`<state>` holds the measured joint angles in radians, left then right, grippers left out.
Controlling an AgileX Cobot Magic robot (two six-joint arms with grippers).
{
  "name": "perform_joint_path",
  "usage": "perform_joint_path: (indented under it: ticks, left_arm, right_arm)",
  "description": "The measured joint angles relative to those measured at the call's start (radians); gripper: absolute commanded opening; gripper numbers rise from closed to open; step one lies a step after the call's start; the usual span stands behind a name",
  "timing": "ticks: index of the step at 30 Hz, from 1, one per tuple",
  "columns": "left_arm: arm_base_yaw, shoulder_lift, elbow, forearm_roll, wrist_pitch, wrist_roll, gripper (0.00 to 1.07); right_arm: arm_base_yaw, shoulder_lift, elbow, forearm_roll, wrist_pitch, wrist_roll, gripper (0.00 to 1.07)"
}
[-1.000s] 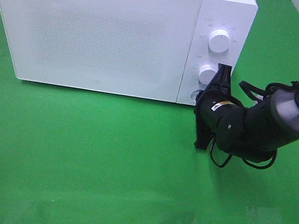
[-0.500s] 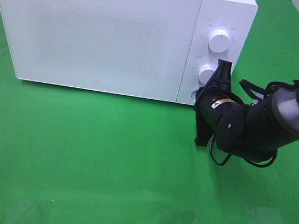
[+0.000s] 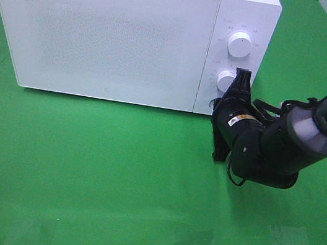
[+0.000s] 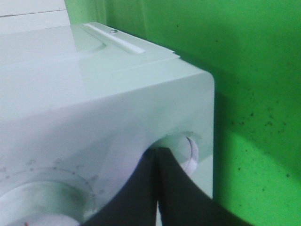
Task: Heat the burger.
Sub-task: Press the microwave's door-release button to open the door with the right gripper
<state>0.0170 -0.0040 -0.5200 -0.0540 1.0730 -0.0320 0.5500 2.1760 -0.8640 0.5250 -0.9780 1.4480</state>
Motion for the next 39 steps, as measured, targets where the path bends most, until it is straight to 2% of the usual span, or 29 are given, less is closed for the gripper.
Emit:
perform_joint_path:
  ticks: [7, 11, 39]
  left_arm:
    - [0.0, 0.0, 0.0, 0.0, 0.0, 0.0, 0.99]
    - [0.0, 0.0, 0.0, 0.0, 0.0, 0.0, 0.99]
    - [0.0, 0.0, 0.0, -0.001, 0.0, 0.0, 0.99]
  right_arm:
    - [0.002, 0.027, -0.025, 0.008, -0.014, -0.024, 0.0]
    - [0.013, 0.052, -0.061, 0.056, -0.017, -0.044, 0.0]
    - [0.019, 0.054, -0.064, 0.074, -0.017, -0.059, 0.0]
